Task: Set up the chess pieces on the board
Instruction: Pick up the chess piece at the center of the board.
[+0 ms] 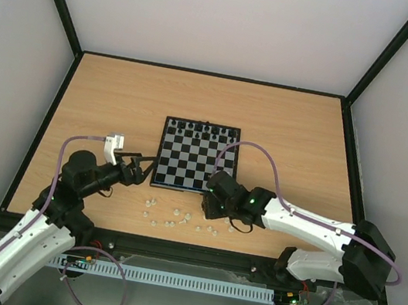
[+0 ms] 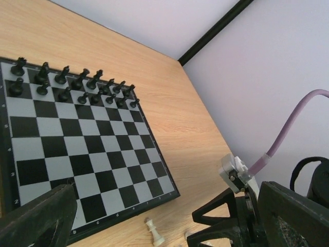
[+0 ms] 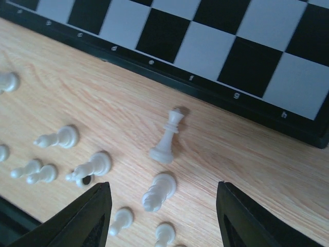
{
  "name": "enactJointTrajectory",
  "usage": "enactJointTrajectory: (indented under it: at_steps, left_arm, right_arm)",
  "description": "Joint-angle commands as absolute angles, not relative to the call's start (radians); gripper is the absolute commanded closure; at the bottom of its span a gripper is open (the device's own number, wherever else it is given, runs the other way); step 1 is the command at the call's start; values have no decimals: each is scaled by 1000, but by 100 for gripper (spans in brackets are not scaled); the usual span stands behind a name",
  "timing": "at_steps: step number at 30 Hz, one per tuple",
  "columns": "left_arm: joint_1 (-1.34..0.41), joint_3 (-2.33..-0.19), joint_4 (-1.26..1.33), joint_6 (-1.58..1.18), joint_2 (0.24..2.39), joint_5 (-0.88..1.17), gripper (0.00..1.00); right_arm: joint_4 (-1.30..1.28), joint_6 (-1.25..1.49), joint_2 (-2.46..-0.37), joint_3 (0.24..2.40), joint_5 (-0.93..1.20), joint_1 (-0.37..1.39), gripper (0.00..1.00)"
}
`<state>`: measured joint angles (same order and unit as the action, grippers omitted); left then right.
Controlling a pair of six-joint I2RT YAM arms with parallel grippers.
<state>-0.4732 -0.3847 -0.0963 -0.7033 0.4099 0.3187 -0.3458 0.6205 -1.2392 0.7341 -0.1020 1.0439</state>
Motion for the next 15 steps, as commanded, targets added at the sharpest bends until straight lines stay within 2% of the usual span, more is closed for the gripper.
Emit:
enactJointTrajectory:
  at_steps: [1,6,15]
  left_arm:
    - [-481,-397,-189,-731,383,271,1]
    - [-480,-428,-229,-719,405,223,1]
    - [-483,-407,-186,-708,460,291,1]
  right_arm:
    - [-408,744,-1269,740,-237,1076,43]
    - [-446,812,-1246,704,-310,1076,44]
    - [-496,918,-1179,638,-335,1076,50]
